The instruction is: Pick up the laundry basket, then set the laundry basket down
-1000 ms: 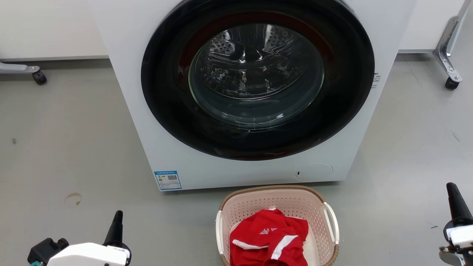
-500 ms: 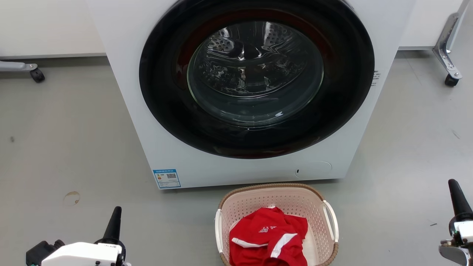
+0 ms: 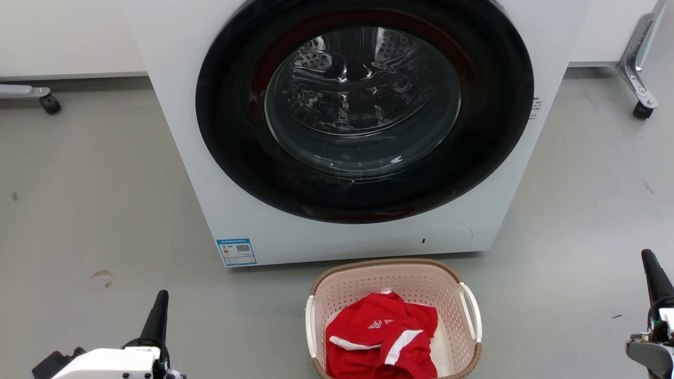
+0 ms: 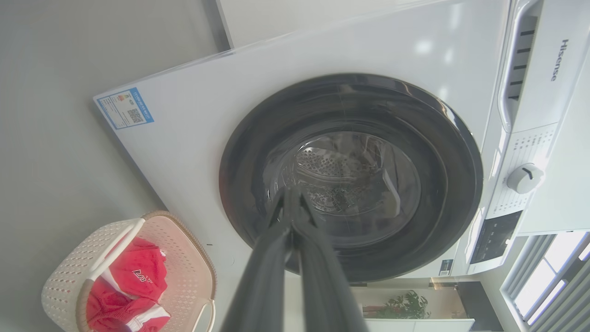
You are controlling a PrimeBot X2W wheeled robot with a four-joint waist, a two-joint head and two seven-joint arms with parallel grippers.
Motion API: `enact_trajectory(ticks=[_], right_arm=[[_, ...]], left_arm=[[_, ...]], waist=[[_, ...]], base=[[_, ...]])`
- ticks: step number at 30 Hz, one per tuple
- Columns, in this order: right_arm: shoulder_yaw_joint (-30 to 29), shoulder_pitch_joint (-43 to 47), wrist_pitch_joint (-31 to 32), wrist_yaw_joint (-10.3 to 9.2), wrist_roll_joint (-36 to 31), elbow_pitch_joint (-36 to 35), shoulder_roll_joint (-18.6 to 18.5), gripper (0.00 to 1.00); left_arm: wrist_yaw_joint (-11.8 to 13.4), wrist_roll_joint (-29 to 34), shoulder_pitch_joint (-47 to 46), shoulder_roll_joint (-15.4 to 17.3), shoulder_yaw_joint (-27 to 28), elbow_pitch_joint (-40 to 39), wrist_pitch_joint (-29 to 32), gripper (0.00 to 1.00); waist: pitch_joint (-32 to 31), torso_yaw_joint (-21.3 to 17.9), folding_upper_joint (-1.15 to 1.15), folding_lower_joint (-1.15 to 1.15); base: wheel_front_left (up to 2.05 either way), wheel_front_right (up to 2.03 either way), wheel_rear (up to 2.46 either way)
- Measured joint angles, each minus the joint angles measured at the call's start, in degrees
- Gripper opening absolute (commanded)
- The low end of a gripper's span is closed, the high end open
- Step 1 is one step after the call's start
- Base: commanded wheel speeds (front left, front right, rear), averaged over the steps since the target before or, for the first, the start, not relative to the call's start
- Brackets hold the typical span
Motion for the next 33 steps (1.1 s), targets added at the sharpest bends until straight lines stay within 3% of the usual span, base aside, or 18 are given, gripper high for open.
enact_trajectory(ticks=[15, 33], right_arm=[[-1.15, -1.21, 2.13, -0.41, 8.81, 0.78, 0.89, 0.00], [-1.42, -1.19, 2.15, -0.41, 9.21, 0.82, 0.90, 0.00]], left_arm=[[-3.47, -7.13, -1.35, -1.83, 3.36, 1.13, 1.94, 0.00], [-3.47, -7.26, -1.36, -1.99, 3.59, 1.22, 1.96, 0.00]], waist=[[0.53, -0.21, 0.00, 0.00], [0.53, -0.21, 0.00, 0.00]], base=[[0.00, 0.00, 0.00], [0.00, 0.00, 0.00]])
